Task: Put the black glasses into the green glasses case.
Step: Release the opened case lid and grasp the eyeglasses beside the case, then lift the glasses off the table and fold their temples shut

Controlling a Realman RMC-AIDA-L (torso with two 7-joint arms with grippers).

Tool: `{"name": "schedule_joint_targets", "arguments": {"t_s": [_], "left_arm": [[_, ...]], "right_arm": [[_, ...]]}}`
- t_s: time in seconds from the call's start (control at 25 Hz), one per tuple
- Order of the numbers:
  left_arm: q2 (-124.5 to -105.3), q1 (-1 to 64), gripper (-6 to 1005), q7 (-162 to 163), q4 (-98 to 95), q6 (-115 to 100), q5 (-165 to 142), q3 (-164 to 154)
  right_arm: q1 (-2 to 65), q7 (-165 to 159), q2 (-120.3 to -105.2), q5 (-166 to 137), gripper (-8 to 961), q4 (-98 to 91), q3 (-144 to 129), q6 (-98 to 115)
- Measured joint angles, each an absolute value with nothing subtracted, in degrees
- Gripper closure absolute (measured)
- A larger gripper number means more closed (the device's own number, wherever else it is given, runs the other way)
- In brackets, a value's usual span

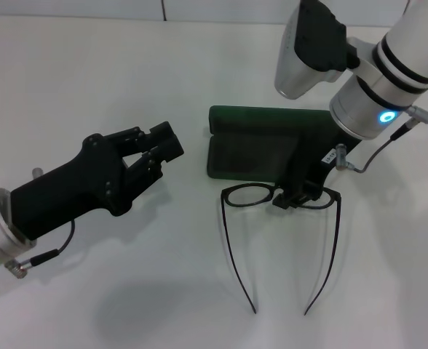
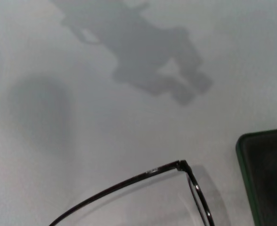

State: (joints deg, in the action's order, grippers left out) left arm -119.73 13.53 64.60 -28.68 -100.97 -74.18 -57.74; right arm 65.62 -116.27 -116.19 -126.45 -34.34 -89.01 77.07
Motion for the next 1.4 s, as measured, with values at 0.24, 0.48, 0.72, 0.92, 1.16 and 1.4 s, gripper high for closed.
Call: {"name": "schedule_joint_targets", "arguments": {"t_s": [0.24,0.48,0.72,0.92,1.16,1.4], "left_arm": [[-119.71,13.62,768,64.6,-28.03,-100.98,-74.08,-57.74],[-119.7,14.68,768,64.57,-27.2,-101.04,-74.1,-57.74],[-119.66,16.27,768,64.07,-25.61,-101.07,-74.44,-57.77],[-119.68,16.44,778,64.07,-25.26,-101.07,-74.74,-57.74],[-119.7,16.42,794,64.09,-24.9,-101.13,-74.75,-57.74],[-119.69,16.05,810,64.06,-24.2,-102.5,-74.65,-57.7]], "right_arm": [[65.56,-116.29,-116.19,-126.34,648,-34.65,-89.55,76.45],[65.63,-116.42,-116.19,-126.35,689,-34.64,-90.17,76.68],[65.59,-116.32,-116.19,-125.68,786,-34.67,-91.04,76.4],[65.5,-116.31,-116.18,-124.7,860,-34.82,-92.82,76.47],[64.28,-116.3,-116.2,-124.16,913,-36.5,-93.11,76.36],[58.93,-116.57,-116.2,-124.27,913,-45.48,-91.9,77.05]]}}
